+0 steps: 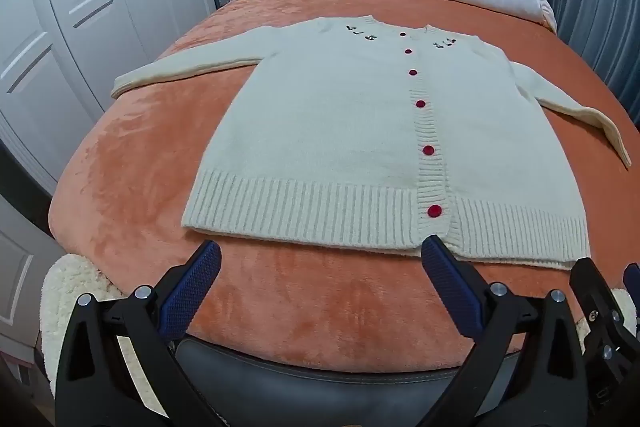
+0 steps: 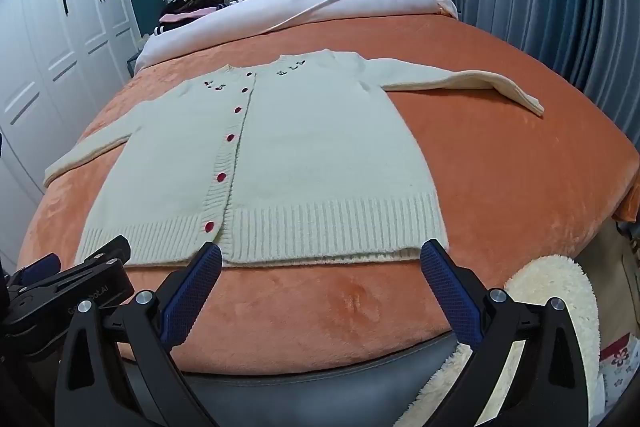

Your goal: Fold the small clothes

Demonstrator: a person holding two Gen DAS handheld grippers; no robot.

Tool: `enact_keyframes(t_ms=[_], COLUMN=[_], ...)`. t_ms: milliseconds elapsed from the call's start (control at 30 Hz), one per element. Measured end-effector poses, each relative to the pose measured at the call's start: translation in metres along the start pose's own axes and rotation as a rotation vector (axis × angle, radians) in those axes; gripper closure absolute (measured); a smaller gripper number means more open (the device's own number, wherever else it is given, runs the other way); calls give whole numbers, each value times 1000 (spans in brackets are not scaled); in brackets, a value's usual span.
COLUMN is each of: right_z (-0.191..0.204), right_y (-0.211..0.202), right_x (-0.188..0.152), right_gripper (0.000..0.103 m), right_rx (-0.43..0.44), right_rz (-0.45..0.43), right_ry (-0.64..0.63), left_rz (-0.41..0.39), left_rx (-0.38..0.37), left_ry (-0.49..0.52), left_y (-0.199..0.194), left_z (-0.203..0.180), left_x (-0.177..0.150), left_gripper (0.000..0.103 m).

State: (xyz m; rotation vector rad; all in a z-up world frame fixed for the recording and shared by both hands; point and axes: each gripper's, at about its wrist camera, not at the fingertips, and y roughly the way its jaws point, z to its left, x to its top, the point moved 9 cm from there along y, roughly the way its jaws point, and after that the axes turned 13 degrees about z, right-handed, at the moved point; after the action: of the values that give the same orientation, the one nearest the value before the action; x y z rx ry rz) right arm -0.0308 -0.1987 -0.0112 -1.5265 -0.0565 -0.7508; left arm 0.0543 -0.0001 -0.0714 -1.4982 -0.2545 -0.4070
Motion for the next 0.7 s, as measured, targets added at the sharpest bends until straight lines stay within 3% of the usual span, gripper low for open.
enact_keyframes(t_ms=[700], right_z=[3], right_y=[4], right_x=[-2], right_gripper=[5], right_rx=[1], right_rz=[11], right_ry=[-7], left_rz=[3], left_rx=[-20], left_ry=[15], left_y=[1], left_z=[-7], left_x=[-1], left_gripper=[5])
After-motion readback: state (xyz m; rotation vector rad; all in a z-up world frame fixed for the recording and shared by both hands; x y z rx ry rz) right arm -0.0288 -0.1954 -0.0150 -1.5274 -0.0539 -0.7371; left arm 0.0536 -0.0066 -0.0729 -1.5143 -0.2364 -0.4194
